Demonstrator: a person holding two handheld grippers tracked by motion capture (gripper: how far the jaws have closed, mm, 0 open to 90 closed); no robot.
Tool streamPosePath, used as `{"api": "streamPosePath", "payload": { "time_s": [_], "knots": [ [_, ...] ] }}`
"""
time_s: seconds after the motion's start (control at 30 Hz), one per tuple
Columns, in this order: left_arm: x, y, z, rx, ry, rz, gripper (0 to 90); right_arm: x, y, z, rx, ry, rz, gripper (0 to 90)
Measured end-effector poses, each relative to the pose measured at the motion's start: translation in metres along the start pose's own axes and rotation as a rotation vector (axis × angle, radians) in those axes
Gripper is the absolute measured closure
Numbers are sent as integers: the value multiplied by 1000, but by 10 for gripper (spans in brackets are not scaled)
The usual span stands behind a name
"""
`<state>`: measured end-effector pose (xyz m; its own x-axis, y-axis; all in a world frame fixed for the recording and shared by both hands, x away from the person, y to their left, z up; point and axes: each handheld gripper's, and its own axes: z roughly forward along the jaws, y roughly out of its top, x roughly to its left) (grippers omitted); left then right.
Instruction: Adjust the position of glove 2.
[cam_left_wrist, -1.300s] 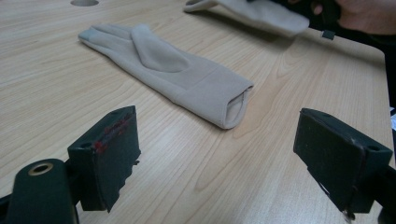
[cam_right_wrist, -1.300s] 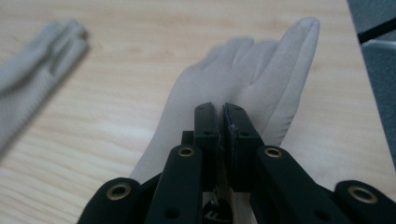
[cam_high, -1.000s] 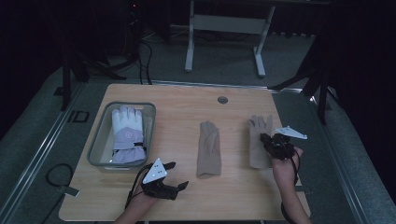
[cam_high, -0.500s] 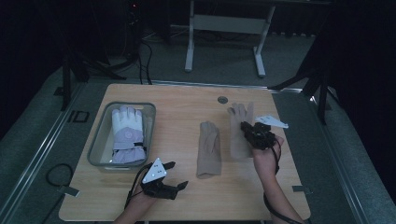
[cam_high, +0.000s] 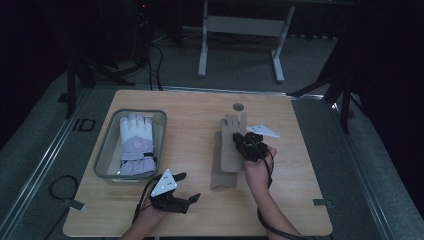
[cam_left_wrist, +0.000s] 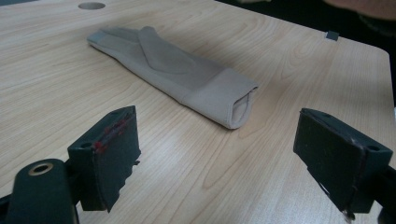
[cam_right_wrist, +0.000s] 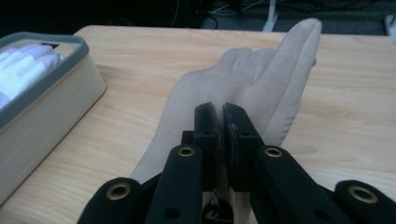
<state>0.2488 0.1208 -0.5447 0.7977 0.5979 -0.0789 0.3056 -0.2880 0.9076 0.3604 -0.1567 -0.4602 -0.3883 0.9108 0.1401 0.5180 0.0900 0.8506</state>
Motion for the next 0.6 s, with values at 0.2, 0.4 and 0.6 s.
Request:
{"api": "streamPosePath", "payload": {
  "time_s": [0.2, 0.4, 0.6],
  "knots": [
    [0, 0, 0, 2, -1, 6, 144, 12, -15, 14, 30, 3, 5, 847],
    [0, 0, 1, 4, -6, 4, 144, 13, -35, 26, 80, -10, 15, 846],
    [-2, 0, 2, 8, -7, 9, 144, 16, -52, 36, 117, -16, 25, 843]
  ]
}}
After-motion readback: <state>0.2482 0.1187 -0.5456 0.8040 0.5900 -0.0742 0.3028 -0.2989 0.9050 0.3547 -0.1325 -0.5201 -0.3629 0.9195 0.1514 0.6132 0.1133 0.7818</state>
